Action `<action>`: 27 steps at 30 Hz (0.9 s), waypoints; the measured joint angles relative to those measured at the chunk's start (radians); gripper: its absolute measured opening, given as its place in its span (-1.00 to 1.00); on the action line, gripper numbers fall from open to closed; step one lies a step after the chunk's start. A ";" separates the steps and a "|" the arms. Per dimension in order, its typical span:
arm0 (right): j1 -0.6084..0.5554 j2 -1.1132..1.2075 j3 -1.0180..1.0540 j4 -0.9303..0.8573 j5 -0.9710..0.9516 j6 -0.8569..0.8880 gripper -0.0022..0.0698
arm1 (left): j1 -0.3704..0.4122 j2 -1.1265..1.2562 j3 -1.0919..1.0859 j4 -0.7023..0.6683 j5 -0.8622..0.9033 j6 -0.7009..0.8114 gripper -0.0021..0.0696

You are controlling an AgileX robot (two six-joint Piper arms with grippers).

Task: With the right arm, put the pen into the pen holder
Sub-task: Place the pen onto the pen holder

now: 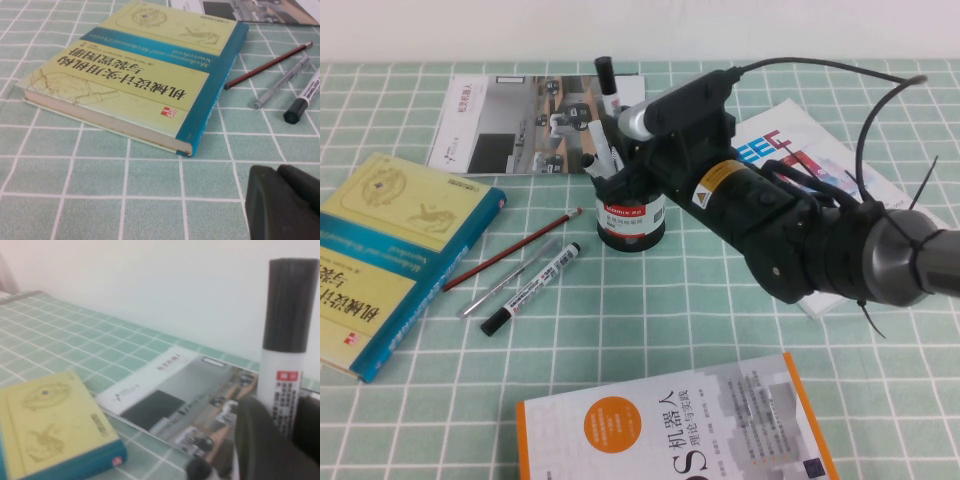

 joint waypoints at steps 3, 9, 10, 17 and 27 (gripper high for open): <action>-0.009 0.000 0.009 0.003 -0.004 -0.002 -0.64 | 0.000 0.000 0.000 0.000 0.000 0.000 -0.95; -0.010 0.018 0.009 0.006 -0.048 -0.009 -0.64 | 0.000 0.000 0.000 0.000 0.000 0.000 -0.95; -0.010 0.023 0.009 0.006 -0.063 -0.009 -0.64 | 0.000 0.000 0.000 0.000 0.000 0.000 -0.95; -0.019 0.059 0.009 0.006 -0.096 -0.009 -0.64 | 0.000 0.000 0.000 0.000 0.000 0.000 -0.95; -0.019 0.078 0.009 0.004 -0.102 -0.009 -0.63 | 0.000 0.000 0.000 0.000 0.000 0.000 -0.95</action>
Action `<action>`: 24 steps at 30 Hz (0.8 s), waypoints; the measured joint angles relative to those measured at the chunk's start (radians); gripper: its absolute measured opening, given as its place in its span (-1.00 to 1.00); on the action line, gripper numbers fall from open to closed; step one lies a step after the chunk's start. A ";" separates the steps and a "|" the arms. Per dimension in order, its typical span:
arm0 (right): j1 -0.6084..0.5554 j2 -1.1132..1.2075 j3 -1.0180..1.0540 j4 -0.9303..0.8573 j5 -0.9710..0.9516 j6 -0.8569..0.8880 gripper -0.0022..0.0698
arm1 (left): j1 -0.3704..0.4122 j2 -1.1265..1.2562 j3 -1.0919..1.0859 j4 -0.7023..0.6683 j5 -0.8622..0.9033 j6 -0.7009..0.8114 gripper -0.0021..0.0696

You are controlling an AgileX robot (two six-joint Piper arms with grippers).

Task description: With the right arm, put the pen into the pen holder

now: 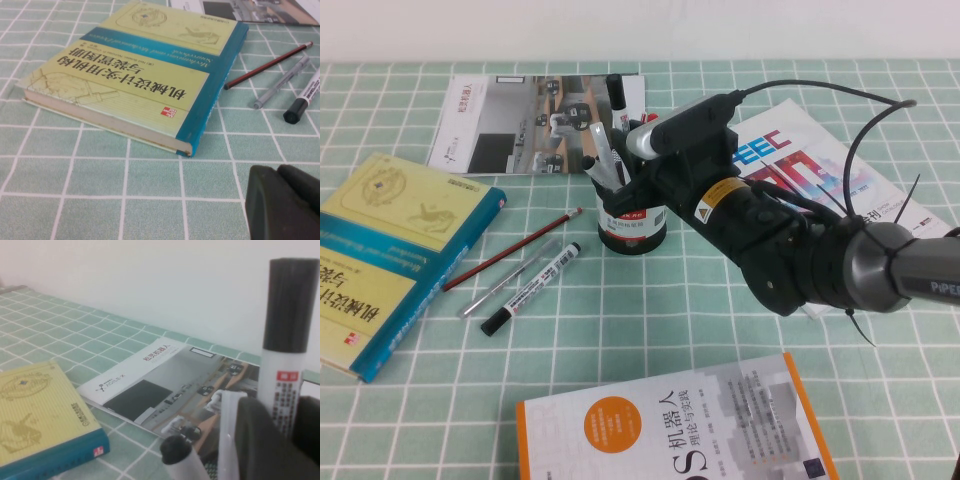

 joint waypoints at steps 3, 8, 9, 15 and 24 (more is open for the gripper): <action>0.000 0.000 0.000 0.000 -0.002 0.000 -0.51 | 0.000 0.000 0.000 0.000 0.000 0.000 -0.95; 0.000 0.000 0.000 0.000 -0.003 0.000 -0.11 | 0.000 0.000 0.000 0.000 0.000 0.000 -0.95; 0.000 0.000 0.000 0.000 -0.003 0.000 -0.05 | 0.000 0.000 0.000 0.000 0.000 0.000 -0.95; 0.000 -0.066 0.000 0.000 0.074 0.000 0.04 | 0.000 0.000 0.000 0.000 0.000 0.000 -0.95; 0.000 -0.336 0.028 -0.001 0.368 0.000 -0.41 | 0.000 0.000 0.000 0.000 0.000 0.000 -0.95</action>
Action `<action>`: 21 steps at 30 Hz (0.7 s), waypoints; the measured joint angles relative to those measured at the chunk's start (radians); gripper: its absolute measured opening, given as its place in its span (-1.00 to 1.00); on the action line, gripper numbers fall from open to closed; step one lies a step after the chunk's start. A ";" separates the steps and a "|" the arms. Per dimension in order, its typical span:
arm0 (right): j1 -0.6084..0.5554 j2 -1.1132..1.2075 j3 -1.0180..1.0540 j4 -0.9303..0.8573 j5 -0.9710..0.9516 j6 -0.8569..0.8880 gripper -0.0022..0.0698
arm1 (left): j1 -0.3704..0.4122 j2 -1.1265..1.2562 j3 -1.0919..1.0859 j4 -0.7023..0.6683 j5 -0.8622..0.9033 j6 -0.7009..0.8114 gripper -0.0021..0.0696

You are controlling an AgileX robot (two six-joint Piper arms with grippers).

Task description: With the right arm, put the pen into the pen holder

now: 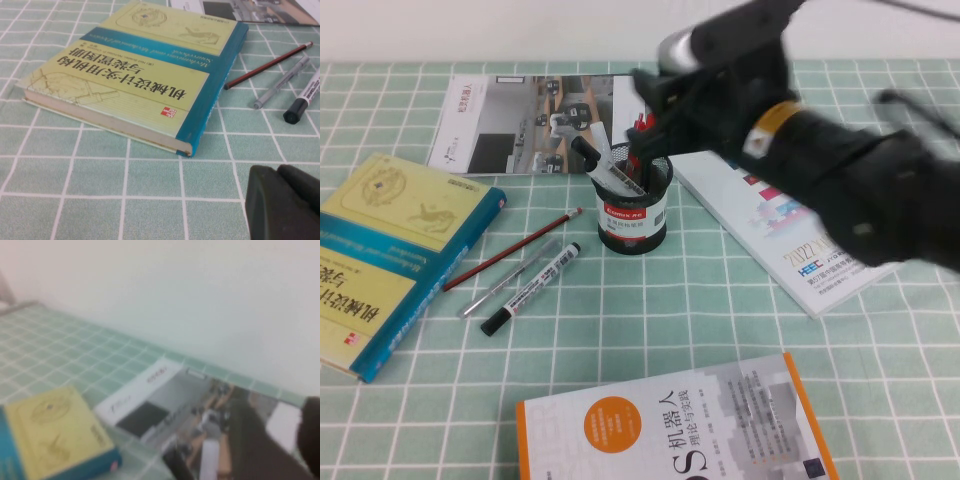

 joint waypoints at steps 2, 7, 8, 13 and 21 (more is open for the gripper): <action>0.000 -0.077 0.017 0.000 0.108 0.000 -0.69 | 0.000 0.000 0.000 0.000 0.000 0.000 -0.95; 0.000 -0.290 0.057 0.000 0.389 0.000 -0.95 | 0.000 0.000 0.000 0.000 0.000 0.000 -0.95; 0.000 -0.333 0.063 0.000 0.442 0.000 -0.96 | 0.000 0.000 0.000 0.000 0.000 0.000 -0.95; 0.000 -0.532 0.141 0.024 0.627 0.000 -0.98 | 0.000 0.000 0.000 0.000 0.000 0.000 -0.95; 0.000 -0.769 0.217 0.051 1.009 0.000 -0.99 | 0.000 0.000 0.000 0.000 0.000 0.000 -0.95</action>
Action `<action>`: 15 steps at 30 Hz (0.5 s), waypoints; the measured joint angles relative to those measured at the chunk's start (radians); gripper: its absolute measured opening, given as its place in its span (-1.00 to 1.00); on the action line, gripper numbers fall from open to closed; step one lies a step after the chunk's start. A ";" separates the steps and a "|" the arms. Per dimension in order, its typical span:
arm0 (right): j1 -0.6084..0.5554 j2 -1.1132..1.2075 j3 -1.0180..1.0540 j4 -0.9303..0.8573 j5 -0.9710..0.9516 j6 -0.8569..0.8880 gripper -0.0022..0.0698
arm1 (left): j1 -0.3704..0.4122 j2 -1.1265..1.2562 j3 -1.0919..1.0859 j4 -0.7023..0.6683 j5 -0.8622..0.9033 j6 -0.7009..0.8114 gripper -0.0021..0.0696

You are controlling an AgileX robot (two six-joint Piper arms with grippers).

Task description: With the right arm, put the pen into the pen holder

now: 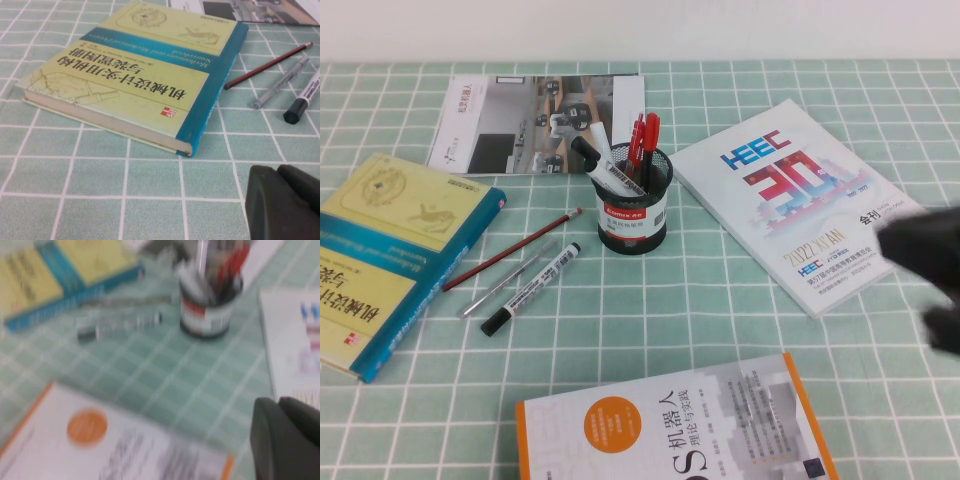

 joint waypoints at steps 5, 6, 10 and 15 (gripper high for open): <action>0.000 -0.053 0.004 0.002 0.138 0.000 -0.99 | 0.000 0.000 0.000 0.000 0.000 0.000 -0.95; 0.000 -0.058 0.007 0.000 0.141 0.000 -0.99 | 0.000 0.000 0.000 0.000 0.000 0.000 -0.95; -0.005 -0.060 0.062 -0.032 0.073 0.021 -0.99 | 0.000 0.000 0.000 0.000 0.000 0.000 -0.95; -0.149 -0.095 0.236 -0.018 -0.122 0.046 -0.99 | 0.000 0.000 0.000 0.000 0.000 0.000 -0.95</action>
